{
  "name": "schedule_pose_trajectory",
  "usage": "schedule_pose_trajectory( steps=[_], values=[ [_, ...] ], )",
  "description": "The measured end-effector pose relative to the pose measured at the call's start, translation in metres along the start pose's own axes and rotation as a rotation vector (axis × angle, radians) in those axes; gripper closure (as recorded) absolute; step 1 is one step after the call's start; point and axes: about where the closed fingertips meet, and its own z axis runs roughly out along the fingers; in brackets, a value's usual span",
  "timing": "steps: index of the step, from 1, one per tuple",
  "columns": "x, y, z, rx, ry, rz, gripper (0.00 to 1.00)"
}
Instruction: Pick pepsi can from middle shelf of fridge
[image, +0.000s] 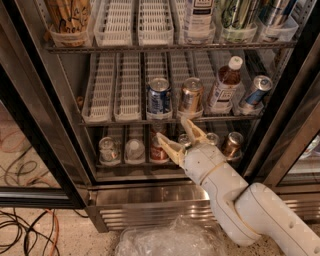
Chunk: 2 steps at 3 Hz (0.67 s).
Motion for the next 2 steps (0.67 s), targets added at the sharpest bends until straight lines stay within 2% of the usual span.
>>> schedule_pose_trajectory(
  steps=[2],
  values=[
    [-0.0021,-0.0029,0.0162,-0.028,0.010,-0.011,0.25]
  ],
)
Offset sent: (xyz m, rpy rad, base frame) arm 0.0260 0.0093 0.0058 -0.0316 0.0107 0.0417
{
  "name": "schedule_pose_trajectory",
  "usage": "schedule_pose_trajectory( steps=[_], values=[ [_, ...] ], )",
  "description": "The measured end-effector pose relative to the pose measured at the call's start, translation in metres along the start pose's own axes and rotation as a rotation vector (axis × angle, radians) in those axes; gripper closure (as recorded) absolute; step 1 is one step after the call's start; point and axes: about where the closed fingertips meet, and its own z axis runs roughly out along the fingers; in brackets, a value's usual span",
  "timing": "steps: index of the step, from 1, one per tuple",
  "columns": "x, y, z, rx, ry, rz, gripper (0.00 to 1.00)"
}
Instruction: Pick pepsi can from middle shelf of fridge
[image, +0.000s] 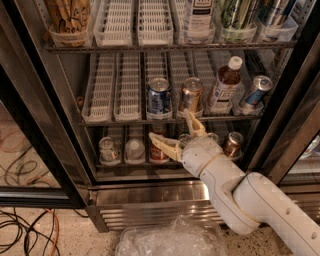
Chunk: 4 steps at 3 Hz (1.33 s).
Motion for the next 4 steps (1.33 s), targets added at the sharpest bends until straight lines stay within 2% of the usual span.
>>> schedule_pose_trajectory(
  steps=[2,4],
  values=[
    [-0.003,-0.001,0.024,-0.030,-0.012,0.001,0.35],
    [-0.008,-0.004,0.047,-0.034,-0.039,0.006,0.29]
  ],
)
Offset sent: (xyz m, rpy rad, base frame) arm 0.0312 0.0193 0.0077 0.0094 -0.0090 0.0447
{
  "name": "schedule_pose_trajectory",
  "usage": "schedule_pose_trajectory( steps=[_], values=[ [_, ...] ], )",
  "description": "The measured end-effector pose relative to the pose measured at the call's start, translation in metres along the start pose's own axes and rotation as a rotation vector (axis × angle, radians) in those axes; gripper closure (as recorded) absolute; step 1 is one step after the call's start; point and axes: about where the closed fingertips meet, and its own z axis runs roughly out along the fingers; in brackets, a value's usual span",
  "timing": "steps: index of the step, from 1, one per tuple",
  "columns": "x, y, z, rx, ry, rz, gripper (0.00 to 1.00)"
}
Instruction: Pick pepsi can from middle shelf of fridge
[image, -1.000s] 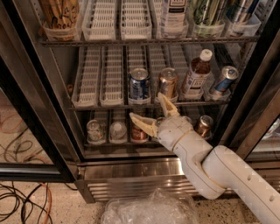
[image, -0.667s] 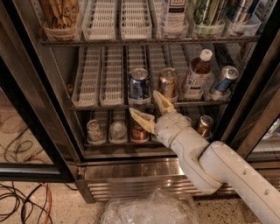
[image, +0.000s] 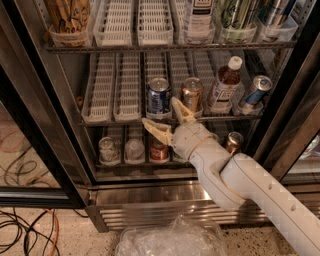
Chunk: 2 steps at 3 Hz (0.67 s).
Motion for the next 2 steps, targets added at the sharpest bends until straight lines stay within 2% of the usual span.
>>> schedule_pose_trajectory(
  steps=[1,2],
  values=[
    [-0.0024,-0.0247,0.0432,0.003,-0.020,-0.018,0.30],
    [-0.0019,-0.0254,0.0472,0.000,-0.026,-0.027,0.29]
  ],
)
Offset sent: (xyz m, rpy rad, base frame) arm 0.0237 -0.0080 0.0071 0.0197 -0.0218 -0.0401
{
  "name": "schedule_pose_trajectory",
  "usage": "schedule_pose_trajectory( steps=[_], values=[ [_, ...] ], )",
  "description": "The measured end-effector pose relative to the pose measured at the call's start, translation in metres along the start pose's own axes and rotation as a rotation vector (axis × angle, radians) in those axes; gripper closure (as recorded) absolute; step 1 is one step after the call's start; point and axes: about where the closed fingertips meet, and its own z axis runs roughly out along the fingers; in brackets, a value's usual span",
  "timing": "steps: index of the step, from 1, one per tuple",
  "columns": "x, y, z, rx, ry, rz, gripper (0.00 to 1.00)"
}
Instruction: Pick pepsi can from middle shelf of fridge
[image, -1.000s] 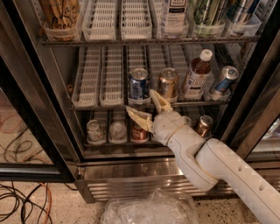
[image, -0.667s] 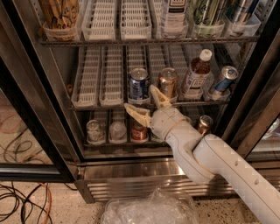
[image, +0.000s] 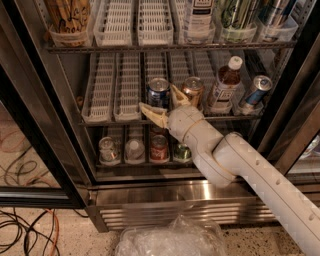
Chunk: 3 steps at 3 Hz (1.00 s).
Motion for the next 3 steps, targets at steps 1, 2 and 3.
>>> schedule_pose_trajectory(
  steps=[1,2,3],
  values=[
    [-0.0066,-0.0018,0.0078,-0.013,-0.012,-0.011,0.28],
    [-0.0098,-0.0043,0.0136,-0.016,-0.022,-0.013,0.45],
    [-0.0098,-0.0043,0.0136,-0.016,-0.022,-0.013,0.67]
  ],
)
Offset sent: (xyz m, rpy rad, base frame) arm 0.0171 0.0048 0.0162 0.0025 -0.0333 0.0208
